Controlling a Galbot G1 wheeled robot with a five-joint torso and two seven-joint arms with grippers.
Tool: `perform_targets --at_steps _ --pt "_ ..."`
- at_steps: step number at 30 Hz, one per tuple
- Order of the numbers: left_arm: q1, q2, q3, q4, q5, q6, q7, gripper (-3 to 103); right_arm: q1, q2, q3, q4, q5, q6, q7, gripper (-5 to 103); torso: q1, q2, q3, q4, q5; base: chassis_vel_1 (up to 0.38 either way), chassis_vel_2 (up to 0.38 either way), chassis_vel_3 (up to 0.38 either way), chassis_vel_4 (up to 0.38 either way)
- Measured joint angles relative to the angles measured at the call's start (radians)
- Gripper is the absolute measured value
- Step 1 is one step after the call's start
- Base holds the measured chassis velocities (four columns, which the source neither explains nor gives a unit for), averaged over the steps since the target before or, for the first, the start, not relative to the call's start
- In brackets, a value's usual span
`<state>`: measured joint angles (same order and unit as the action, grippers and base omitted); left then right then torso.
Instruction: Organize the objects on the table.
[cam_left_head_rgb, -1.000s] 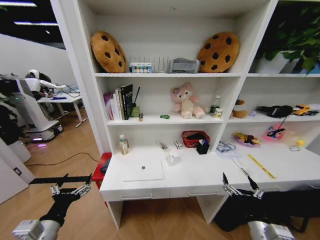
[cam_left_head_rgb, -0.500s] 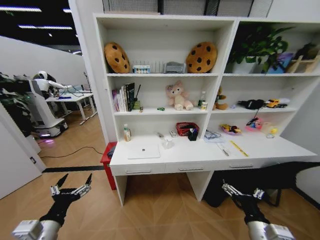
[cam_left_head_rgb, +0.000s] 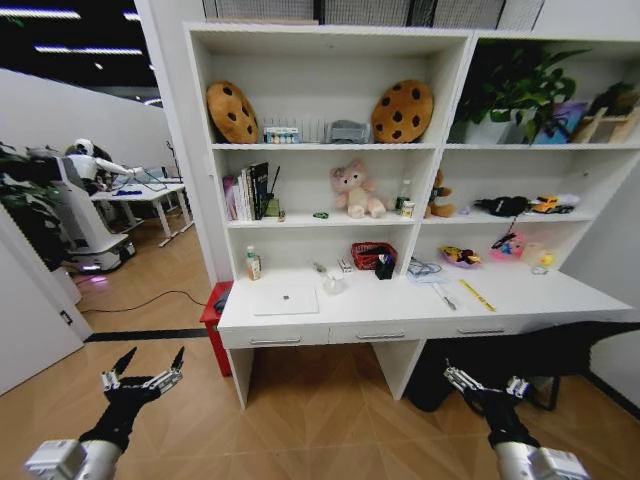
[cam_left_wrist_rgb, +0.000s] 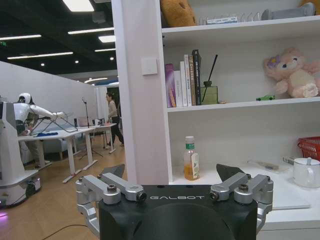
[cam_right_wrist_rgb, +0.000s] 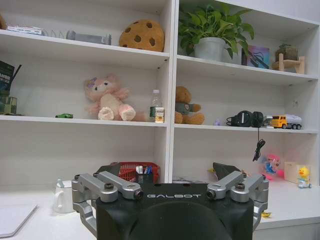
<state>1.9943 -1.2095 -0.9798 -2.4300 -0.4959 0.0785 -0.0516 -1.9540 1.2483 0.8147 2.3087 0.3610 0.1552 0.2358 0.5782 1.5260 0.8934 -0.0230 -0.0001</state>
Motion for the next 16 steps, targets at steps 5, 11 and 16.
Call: perform_targets --at_steps 5,11,16 --pt "0.000 0.000 0.000 0.000 0.000 0.000 0.000 100 0.000 0.000 0.000 0.000 0.000 0.000 0.000 100 -0.001 -0.003 -0.002 0.0004 0.0001 0.043 0.001 -0.001 0.024" --pt "0.000 0.000 0.000 0.000 0.000 0.000 0.000 100 0.000 0.000 0.000 0.000 0.000 0.000 0.000 100 -0.001 -0.005 -0.002 0.0000 0.0001 0.000 0.000 0.000 0.000" --pt "0.000 0.000 0.000 0.000 0.000 0.000 0.000 100 0.000 0.000 0.000 0.000 0.000 0.000 0.000 100 -0.002 -0.005 -0.002 0.0001 0.0001 0.000 0.000 0.000 0.000"
